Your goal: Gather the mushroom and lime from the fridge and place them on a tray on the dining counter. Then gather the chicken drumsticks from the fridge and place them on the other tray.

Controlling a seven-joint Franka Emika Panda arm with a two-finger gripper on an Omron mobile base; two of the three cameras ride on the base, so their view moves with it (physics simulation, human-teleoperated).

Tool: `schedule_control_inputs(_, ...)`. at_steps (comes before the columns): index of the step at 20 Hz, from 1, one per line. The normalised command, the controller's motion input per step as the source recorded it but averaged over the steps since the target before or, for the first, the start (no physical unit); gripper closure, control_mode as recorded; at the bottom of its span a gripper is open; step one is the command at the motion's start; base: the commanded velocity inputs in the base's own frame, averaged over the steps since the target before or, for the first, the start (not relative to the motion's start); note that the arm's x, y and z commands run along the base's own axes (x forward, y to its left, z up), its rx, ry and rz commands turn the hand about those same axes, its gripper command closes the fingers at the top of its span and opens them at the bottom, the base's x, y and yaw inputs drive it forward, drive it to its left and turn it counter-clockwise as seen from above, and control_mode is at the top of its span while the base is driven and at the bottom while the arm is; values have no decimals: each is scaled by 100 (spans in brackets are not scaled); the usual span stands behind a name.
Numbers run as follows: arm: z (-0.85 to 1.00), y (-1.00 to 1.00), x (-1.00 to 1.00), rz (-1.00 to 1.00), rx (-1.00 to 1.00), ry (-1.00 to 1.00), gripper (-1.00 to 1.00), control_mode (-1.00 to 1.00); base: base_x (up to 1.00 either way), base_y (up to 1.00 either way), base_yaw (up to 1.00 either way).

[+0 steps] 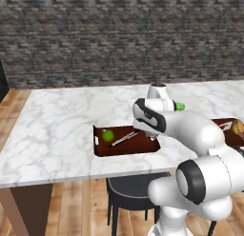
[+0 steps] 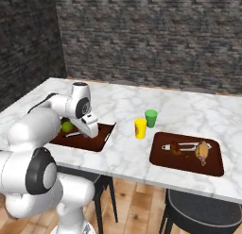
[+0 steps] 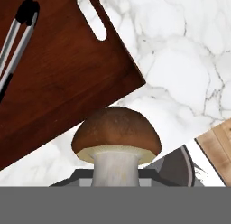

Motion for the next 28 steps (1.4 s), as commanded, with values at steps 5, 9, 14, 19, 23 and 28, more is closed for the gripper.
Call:
schedule_control_inputs(5,-31,1,38,-5,0,7,100,-100,0,0,0)
schedule_control_inputs(9,-34,0,44,-2,0,6,100,-100,0,0,0)
schedule_control_inputs(14,-31,0,50,-3,0,3,100,-100,0,0,0)
schedule_control_inputs(19,-33,0,49,-3,0,0,100,-100,0,0,0)
schedule_control_inputs(23,-36,5,41,-3,0,0,100,-100,0,0,0)
schedule_control_inputs(28,-32,16,21,-1,0,0,100,-100,0,0,0)
